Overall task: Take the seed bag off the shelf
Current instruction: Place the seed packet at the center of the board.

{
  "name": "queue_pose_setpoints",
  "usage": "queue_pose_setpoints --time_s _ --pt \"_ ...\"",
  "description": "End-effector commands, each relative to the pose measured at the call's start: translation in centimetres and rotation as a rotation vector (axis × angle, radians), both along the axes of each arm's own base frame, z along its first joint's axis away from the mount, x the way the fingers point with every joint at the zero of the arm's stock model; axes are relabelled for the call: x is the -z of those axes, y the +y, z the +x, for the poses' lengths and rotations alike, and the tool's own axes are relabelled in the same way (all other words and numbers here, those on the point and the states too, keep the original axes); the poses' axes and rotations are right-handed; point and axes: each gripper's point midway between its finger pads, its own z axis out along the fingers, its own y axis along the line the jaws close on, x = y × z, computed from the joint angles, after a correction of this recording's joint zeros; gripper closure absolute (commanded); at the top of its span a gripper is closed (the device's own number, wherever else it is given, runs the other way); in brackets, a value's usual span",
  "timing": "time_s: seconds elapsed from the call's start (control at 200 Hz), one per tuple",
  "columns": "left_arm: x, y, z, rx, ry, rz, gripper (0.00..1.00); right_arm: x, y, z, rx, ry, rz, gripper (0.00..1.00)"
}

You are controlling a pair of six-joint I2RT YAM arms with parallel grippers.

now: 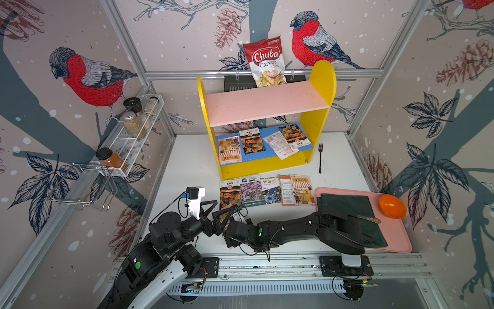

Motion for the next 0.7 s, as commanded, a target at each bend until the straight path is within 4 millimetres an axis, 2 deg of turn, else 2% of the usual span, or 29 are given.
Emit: queue_pose_setpoints --time_s 0.0,0.135,0.355,0.51,0.59,0.695 --pt "-0.6 -0.1 0.1 0.001 -0.029 -0.01 0.04 1.3 -1.5 0.9 0.092 -0.033 -0.089 0.17" --pt "-0.6 0.0 0.1 0.0 -0.031 -0.011 0.04 2.1 -2.0 0.9 0.143 -0.043 -0.133 0.23" --pt "-0.6 0.0 0.0 0.001 -0.032 -0.013 0.04 2.8 -2.9 1.0 0.213 -0.036 -0.152 0.39" --pt "-0.6 0.0 0.0 0.002 -0.033 -0.015 0.04 3.5 -3.6 1.1 0.281 -0.01 -0.168 0.44" --pt "-0.7 0.0 0.0 0.004 -0.034 -0.017 0.04 3.3 -3.5 0.8 0.295 0.0 -0.161 0.49" --pt "-0.6 0.0 0.0 0.002 -0.035 -0.016 0.04 2.2 -2.8 0.0 0.282 0.006 -0.127 0.5"
